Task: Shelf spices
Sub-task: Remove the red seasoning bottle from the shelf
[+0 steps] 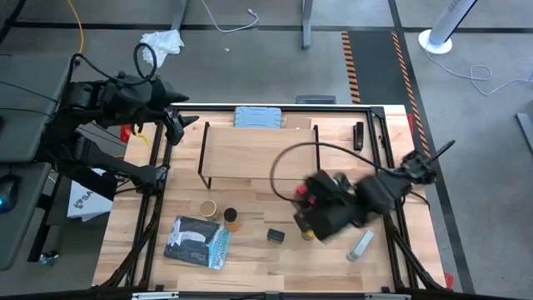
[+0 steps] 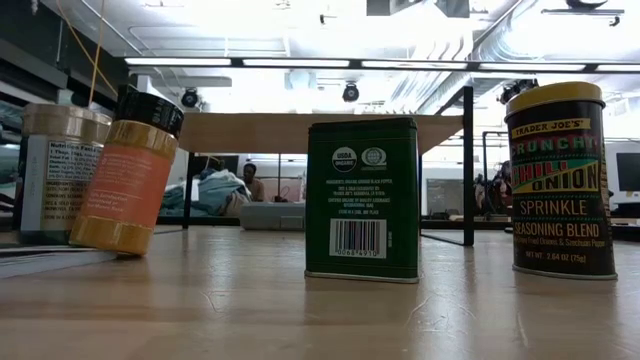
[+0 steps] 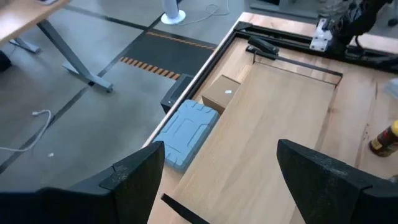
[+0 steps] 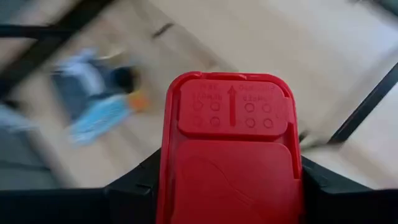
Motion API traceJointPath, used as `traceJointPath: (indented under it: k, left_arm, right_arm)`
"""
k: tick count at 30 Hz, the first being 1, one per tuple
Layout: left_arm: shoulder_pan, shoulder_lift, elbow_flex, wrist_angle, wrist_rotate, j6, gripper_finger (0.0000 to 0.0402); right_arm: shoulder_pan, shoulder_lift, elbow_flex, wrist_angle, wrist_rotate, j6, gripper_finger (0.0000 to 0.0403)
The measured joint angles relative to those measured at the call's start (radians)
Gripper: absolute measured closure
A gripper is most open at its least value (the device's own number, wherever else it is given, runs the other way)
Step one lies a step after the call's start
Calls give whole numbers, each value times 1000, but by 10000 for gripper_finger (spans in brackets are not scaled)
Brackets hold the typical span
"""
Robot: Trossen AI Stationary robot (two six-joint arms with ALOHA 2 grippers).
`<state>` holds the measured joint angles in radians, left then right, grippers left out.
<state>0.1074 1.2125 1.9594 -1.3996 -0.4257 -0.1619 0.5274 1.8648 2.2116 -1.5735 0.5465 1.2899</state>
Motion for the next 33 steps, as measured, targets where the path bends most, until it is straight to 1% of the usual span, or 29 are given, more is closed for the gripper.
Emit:
traceJointPath:
  k: [1,3,6,8,10,13,16,19,21,25,28,29,30,33]
  left_arm:
    - [0,-2,0,0,1,-14,94]
    - [-7,-7,0,0,1,-38,94]
    - [-15,-9,0,9,-5,-42,94]
    - [-20,-8,0,8,-6,-37,94]
    - [-20,-8,0,9,-15,-37,94]
    - [-20,-8,0,15,-40,-37,94]
    - [-20,-8,0,14,-42,-40,94]
    - [-20,-8,0,14,-42,-47,94]
    - [-20,-8,0,14,-41,-63,94]
    - [-20,-8,0,14,-33,-72,94]
    - [-20,-8,0,14,-33,-72,94]
    - [-20,-8,0,14,-33,-73,94]
    - [-20,-8,0,14,-33,-73,94]
    - [-20,-8,0,14,-33,-89,94]
  right_arm:
    - [42,-3,-1,3,7,60,216]
    - [110,2,-44,7,0,211,216]
    - [210,25,-172,13,-112,422,216]
    - [281,37,-272,68,-165,560,216]
    - [348,42,-375,191,-151,666,216]
    - [406,43,-519,379,-77,755,216]
    - [407,43,-648,498,-65,732,216]
    - [380,43,-759,566,-76,701,216]
    - [357,43,-817,655,-90,648,216]
    - [325,43,-874,813,-92,498,216]
    - [311,43,-878,834,-86,393,216]
    - [306,43,-878,833,-84,357,205]
    - [301,43,-878,832,-86,325,181]
    - [290,43,-878,825,-123,256,93]
